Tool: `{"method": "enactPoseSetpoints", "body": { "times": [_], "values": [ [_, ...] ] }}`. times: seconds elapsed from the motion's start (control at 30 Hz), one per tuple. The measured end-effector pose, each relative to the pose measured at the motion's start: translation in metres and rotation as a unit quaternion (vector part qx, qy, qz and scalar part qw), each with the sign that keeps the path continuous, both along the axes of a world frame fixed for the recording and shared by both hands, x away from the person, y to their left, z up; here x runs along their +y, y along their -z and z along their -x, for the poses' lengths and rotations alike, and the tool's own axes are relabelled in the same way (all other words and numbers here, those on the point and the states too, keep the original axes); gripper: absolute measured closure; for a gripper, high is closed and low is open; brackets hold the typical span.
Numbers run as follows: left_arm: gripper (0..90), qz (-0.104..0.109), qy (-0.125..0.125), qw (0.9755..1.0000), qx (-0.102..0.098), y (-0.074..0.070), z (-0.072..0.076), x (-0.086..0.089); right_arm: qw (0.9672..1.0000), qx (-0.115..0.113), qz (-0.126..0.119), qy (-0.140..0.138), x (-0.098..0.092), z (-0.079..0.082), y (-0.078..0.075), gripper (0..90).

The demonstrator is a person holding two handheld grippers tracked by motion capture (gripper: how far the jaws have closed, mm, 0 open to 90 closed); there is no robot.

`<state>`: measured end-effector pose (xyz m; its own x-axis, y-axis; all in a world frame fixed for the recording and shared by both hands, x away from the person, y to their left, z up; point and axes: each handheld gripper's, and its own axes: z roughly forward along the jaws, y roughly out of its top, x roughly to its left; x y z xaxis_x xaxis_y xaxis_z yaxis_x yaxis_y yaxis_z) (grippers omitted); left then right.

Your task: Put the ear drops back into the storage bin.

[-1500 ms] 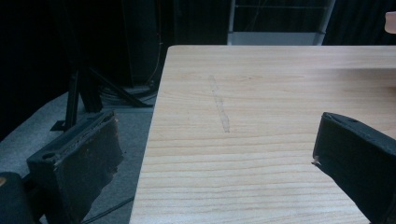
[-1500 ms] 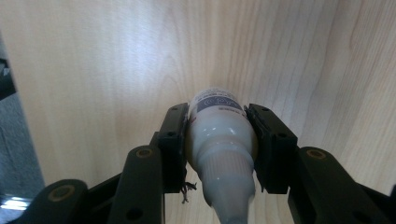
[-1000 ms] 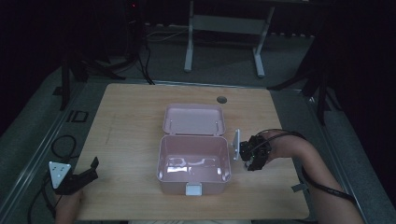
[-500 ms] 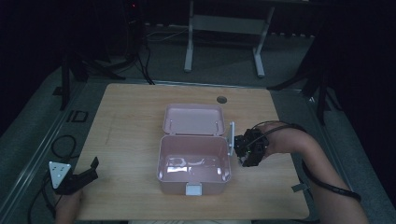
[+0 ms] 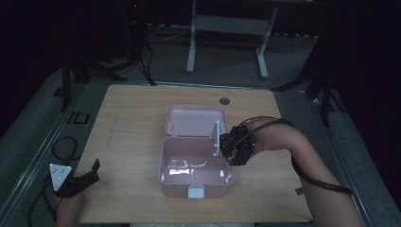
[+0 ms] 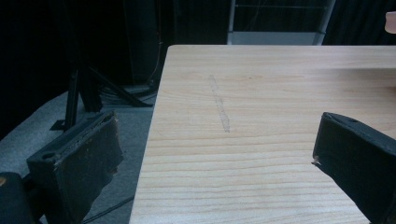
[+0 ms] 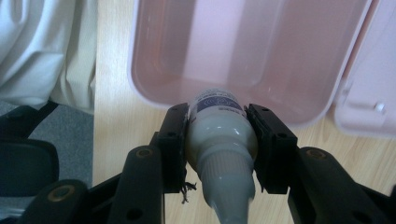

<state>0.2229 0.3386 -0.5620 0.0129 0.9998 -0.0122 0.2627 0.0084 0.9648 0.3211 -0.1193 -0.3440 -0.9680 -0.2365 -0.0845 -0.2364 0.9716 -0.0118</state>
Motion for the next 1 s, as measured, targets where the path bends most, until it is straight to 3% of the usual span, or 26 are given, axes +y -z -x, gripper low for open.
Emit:
{"method": "enactPoseSetpoints", "body": {
  "times": [0.33,1.0],
  "values": [
    [1.4,0.001,0.001,1.0,0.0,0.0,0.0,0.0,0.9998,0.005,-0.006,-0.021,0.022,0.001,0.01,59.9],
    [1.4,0.002,0.002,1.0,0.001,0.0,0.0,0.0,0.9986,0.044,0.029,-0.002,0.035,-0.022,0.082,59.8]
  ]
}}
